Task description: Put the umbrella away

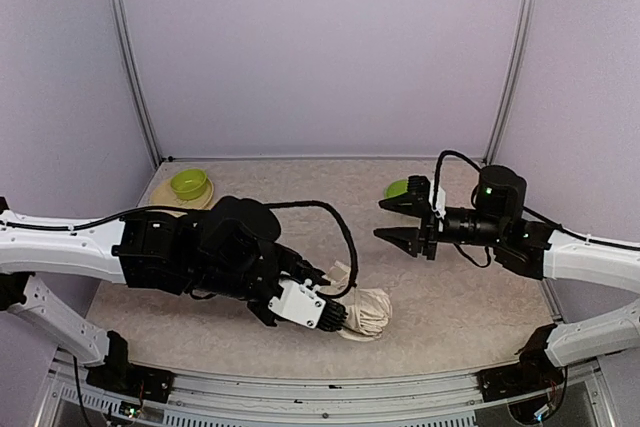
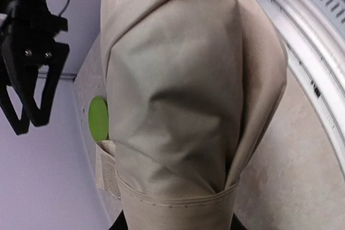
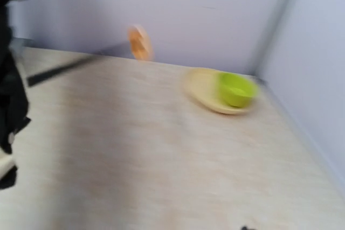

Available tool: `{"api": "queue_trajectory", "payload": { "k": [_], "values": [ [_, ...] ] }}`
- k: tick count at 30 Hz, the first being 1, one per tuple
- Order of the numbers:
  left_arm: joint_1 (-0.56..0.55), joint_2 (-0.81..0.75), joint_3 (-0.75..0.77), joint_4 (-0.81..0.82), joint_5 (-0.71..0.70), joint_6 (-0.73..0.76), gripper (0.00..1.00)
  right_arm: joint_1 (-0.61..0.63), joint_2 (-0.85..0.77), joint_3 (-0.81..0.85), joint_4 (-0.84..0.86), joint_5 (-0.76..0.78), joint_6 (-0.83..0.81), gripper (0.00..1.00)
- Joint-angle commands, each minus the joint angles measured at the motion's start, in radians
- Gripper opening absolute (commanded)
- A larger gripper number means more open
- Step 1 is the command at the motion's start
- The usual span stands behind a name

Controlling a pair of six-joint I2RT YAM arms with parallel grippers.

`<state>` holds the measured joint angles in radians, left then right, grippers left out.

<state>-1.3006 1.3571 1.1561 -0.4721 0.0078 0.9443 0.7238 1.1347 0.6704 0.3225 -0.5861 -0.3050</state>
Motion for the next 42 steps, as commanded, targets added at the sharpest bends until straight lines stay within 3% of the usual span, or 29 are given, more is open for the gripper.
{"api": "queue_trajectory", "payload": {
  "k": [1,3,6,12,17,22,34,39,42],
  "values": [
    [-0.045,-0.003,-0.092,0.108,-0.573,0.291,0.0,0.004,-0.084,-0.058,0.021,0.265,-0.123,0.53],
    [-0.064,-0.04,-0.16,0.199,-0.609,0.377,0.0,0.008,-0.1,-0.076,0.045,0.288,-0.173,0.53],
    [-0.121,-0.065,-0.176,0.213,-0.63,0.418,0.0,0.028,-0.115,-0.072,0.032,0.233,-0.269,0.52],
    [-0.21,-0.07,-0.071,0.044,-0.5,0.263,0.0,0.114,-0.192,-0.135,0.075,0.139,-0.433,0.53],
    [-0.244,-0.044,-0.058,0.05,-0.528,0.17,0.0,0.228,-0.205,-0.197,0.096,0.182,-0.365,0.55],
    [-0.244,-0.022,-0.027,0.074,-0.519,0.163,0.0,0.277,-0.219,-0.254,0.28,0.165,-0.245,0.56],
    [-0.233,0.029,0.037,0.024,-0.495,0.163,0.0,0.332,-0.123,-0.177,0.233,0.169,-0.343,0.52],
    [-0.229,0.037,0.045,0.012,-0.477,0.164,0.0,0.349,-0.099,-0.138,0.196,0.177,-0.374,0.41],
    [-0.227,0.039,0.048,0.002,-0.476,0.159,0.0,0.366,-0.084,-0.127,0.171,0.174,-0.405,0.4]
  ]
}}
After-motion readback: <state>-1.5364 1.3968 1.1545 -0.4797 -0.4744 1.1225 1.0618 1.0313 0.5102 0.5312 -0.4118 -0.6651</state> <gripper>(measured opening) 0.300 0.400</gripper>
